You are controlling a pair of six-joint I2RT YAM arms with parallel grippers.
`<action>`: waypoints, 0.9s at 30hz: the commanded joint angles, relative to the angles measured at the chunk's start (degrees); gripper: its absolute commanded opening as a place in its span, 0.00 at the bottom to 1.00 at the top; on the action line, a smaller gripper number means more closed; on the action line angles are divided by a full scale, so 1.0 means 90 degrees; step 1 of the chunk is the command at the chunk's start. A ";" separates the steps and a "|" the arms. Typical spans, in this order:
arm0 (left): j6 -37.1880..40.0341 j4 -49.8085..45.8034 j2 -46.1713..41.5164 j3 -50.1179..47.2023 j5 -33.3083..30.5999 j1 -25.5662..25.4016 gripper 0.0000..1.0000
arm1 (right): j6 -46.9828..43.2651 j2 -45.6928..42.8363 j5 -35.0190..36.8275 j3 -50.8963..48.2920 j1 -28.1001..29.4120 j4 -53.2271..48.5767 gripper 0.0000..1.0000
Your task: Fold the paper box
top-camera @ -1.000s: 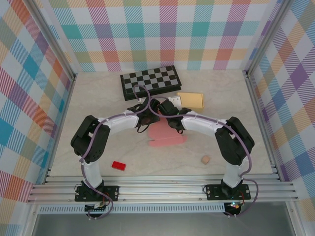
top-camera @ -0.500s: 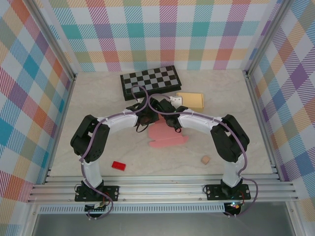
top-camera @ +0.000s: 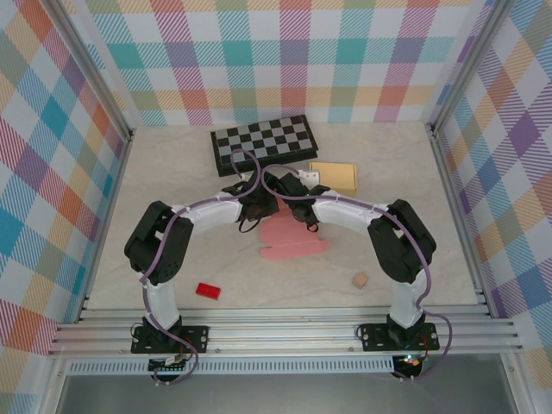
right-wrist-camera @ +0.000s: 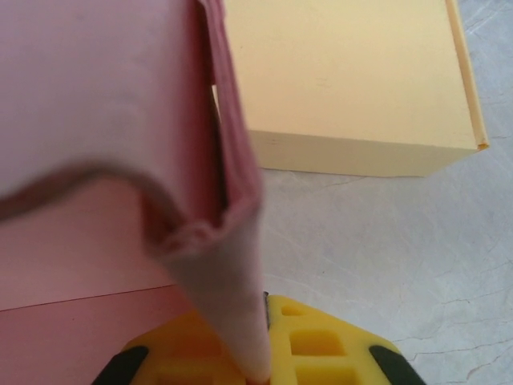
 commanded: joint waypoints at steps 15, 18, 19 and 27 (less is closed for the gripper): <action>-0.0286 -0.0665 0.0263 0.0120 -0.0914 -0.0191 0.00 | -0.0266 -0.1040 -0.2958 -0.1145 -0.0672 0.1564 0.51; -0.0195 -0.0676 0.0287 0.0145 -0.0984 -0.0191 0.00 | -0.0573 -0.1304 -0.3416 -0.1299 -0.0671 0.1814 0.57; -0.0157 -0.0673 0.0284 0.0142 -0.1025 -0.0186 0.00 | -0.0663 -0.1398 -0.3541 -0.1337 -0.0669 0.1857 0.59; 0.0559 -0.0319 0.0060 -0.0037 -0.1501 -0.0230 0.00 | -0.0917 -0.2242 -0.4292 -0.1292 -0.1150 0.1489 0.71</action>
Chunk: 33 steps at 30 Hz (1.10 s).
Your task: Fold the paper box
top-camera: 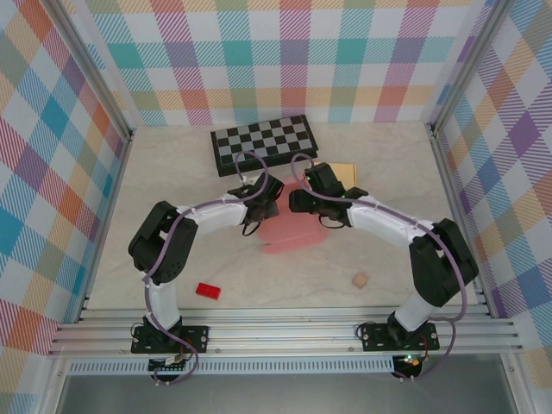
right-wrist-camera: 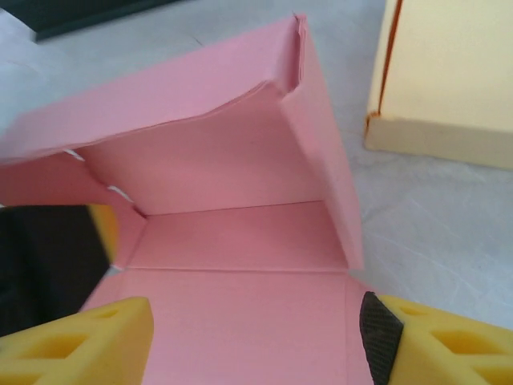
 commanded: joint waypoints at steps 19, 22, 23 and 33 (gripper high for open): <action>0.3056 0.3829 -0.0653 -0.2162 -0.1173 -0.0515 0.00 | 0.0637 0.0193 -0.2337 0.0241 -0.1231 -0.0310 0.57; 0.3151 0.4059 -0.0599 -0.2297 -0.1207 -0.0535 0.00 | 0.0682 0.0277 -0.2423 0.0103 -0.1230 -0.0286 0.56; 0.3192 0.4141 -0.0589 -0.2329 -0.1181 -0.0533 0.00 | 0.0677 0.0288 -0.2434 0.0062 -0.1231 -0.0267 0.56; 0.3388 0.4585 -0.0421 -0.2525 -0.0951 -0.0597 0.00 | 0.0733 0.0368 -0.2478 -0.0165 -0.1209 -0.0193 0.33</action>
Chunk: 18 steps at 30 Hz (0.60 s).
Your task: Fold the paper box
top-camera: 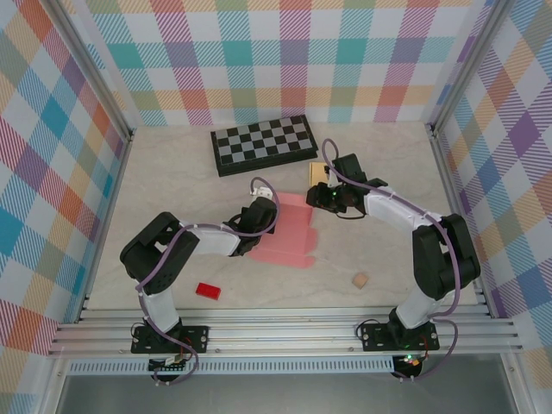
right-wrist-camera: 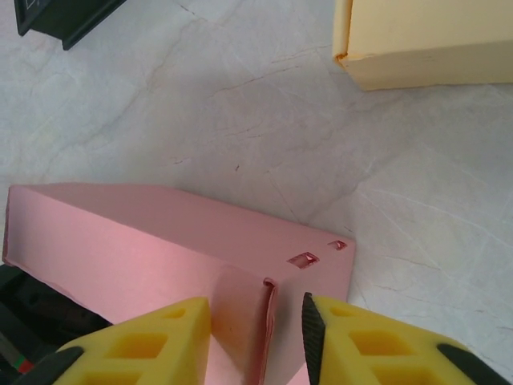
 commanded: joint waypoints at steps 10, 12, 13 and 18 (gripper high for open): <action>-0.0023 0.0199 0.0171 -0.0009 0.0311 -0.0015 0.15 | 0.0253 -0.0209 0.0387 -0.0588 0.0085 0.0160 0.27; -0.0100 0.0168 0.0081 -0.0032 0.0401 0.0053 0.22 | 0.0281 -0.0287 0.0504 -0.0640 0.0105 0.0167 0.27; -0.0121 0.0140 0.0036 -0.0035 0.0448 0.0075 0.28 | 0.0292 -0.0309 0.0558 -0.0658 0.0114 0.0162 0.26; -0.0143 0.0070 -0.0330 -0.0194 0.0675 0.0134 0.46 | 0.0308 -0.0383 0.0776 -0.0703 0.0167 0.0117 0.27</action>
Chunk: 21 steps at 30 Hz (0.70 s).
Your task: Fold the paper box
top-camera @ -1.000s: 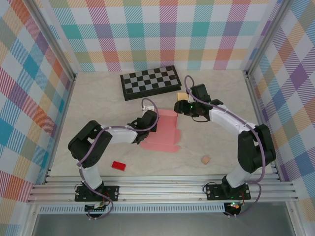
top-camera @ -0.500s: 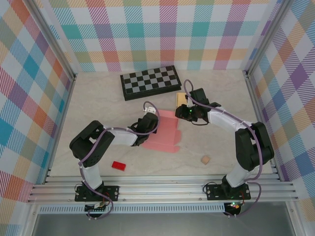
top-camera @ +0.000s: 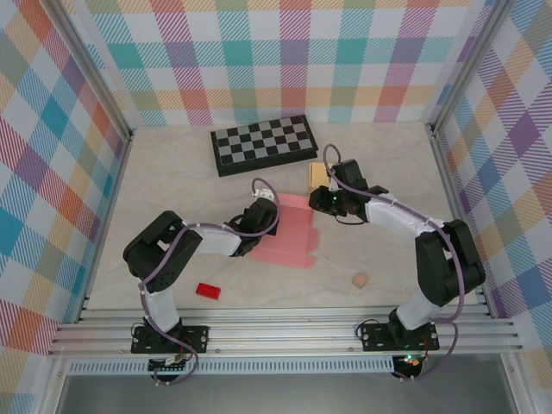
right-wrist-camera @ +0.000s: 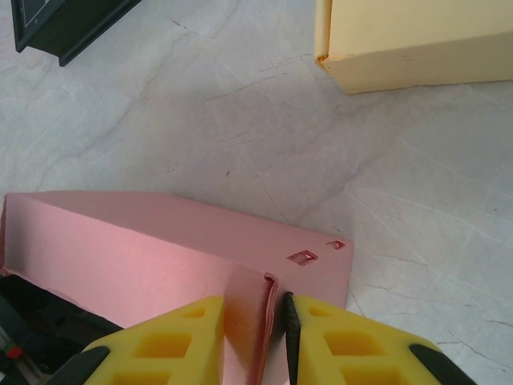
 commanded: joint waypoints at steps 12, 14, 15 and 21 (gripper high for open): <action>0.0158 -0.0233 -0.2067 -0.1261 0.0582 0.0214 0.53 | 0.0111 -0.0059 0.0493 -0.0103 0.0072 -0.0479 0.27; 0.0310 -0.0278 -0.2231 -0.1409 0.0621 0.0271 0.53 | 0.0108 -0.0072 0.0472 -0.0099 0.0076 -0.0479 0.27; 0.0383 -0.0251 -0.2281 -0.1503 0.0675 0.0325 0.53 | 0.0112 -0.0081 0.0466 -0.0090 0.0083 -0.0485 0.27; 0.0813 0.0618 -0.2090 -0.1921 0.1857 0.0864 0.56 | -0.0043 -0.0033 0.0460 0.0123 0.0079 -0.0737 0.27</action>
